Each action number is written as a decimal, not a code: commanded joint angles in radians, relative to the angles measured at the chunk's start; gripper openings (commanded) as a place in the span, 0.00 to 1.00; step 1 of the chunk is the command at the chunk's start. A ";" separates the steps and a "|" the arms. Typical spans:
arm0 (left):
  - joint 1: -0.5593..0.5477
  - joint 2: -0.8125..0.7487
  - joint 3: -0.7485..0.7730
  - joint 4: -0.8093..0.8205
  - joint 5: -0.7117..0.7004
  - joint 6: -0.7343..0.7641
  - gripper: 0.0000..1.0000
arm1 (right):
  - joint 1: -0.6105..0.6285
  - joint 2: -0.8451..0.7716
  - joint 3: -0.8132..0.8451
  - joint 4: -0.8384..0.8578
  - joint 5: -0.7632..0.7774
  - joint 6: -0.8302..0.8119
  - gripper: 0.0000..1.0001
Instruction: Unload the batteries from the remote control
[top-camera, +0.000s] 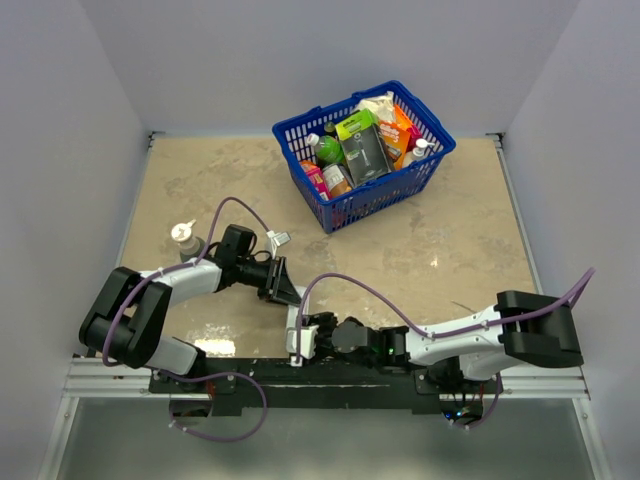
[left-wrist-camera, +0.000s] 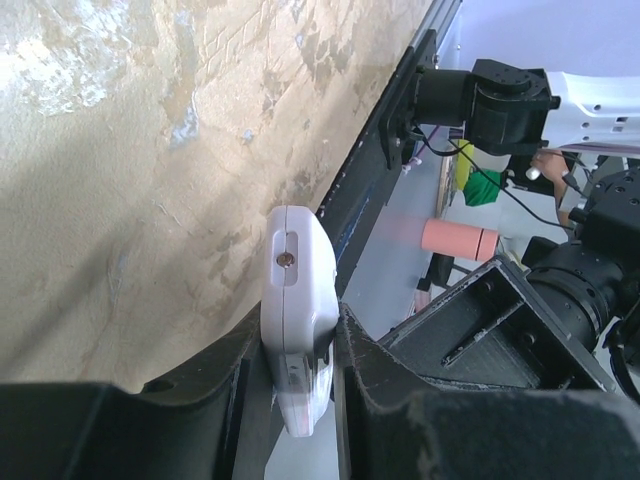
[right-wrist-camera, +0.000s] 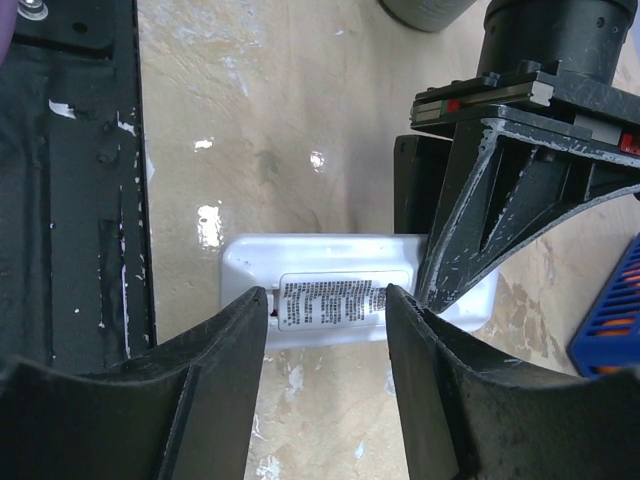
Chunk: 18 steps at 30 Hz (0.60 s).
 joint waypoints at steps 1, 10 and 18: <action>-0.008 0.004 0.004 0.026 0.071 -0.025 0.00 | 0.000 0.034 0.046 -0.018 0.043 -0.020 0.54; -0.008 0.011 0.003 0.030 0.074 -0.029 0.00 | 0.003 0.074 0.050 0.037 0.211 -0.045 0.50; -0.008 0.018 0.003 0.029 0.073 -0.032 0.00 | 0.002 0.058 0.027 0.083 0.245 -0.071 0.50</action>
